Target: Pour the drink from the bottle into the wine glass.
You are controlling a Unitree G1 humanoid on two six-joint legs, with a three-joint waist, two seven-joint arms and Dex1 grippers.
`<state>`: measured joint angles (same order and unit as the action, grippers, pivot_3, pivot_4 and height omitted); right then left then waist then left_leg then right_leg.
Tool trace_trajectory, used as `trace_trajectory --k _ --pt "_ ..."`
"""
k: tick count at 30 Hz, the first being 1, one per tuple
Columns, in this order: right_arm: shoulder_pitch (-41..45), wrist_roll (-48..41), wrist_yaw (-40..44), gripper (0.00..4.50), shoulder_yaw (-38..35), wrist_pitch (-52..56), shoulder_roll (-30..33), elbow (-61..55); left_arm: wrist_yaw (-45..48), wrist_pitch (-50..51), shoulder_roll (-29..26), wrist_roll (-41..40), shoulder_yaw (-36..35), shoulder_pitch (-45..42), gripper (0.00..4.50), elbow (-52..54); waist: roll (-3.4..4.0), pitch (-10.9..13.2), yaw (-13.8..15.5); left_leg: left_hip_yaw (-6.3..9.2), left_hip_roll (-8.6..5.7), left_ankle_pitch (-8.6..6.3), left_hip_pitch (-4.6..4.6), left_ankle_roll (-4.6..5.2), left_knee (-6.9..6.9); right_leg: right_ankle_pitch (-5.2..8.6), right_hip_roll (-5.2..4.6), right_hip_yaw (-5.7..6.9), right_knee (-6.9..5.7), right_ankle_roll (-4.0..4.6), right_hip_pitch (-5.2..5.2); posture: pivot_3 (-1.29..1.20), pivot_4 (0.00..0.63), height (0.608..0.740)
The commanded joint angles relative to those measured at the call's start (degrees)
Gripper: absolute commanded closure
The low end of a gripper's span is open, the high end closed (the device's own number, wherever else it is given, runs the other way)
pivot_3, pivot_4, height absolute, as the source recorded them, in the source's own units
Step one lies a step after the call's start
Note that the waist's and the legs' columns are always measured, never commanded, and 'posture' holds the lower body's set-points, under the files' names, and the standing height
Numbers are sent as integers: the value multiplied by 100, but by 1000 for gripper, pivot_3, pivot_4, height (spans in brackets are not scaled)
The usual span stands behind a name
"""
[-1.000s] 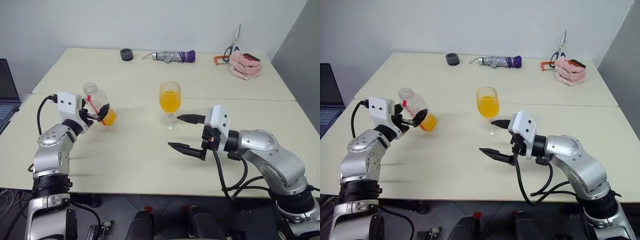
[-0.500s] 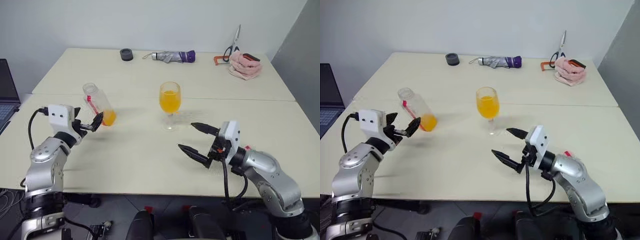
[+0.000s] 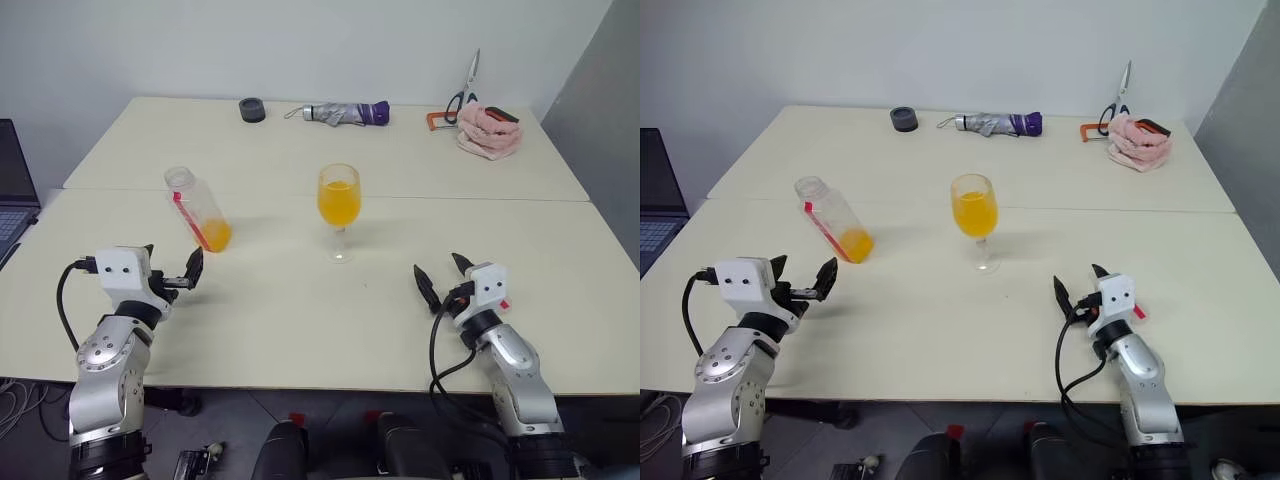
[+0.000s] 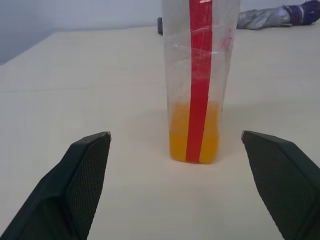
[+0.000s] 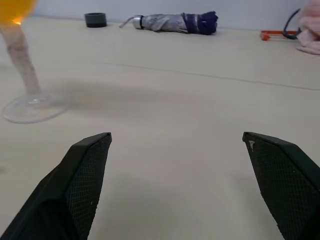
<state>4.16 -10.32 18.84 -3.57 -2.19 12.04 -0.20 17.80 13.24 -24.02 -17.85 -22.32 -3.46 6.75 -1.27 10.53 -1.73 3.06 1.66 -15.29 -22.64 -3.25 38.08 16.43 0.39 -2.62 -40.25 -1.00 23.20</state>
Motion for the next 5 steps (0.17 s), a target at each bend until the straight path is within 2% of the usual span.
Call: trace_trajectory --k 1,5 --pt "210 -45 -71 0 -181 -249 -8 30 -82 -137 35 17 -44 76 20 301 0 0 -3 -2 0 0 1 0 0 0 0 -1 0 0 0 0 150 740" --pt "317 -12 -42 0 -173 -290 -8 168 -84 -236 143 12 10 169 20 380 0 0 -4 1 1 0 2 0 -4 0 2 1 0 0 0 0 150 740"
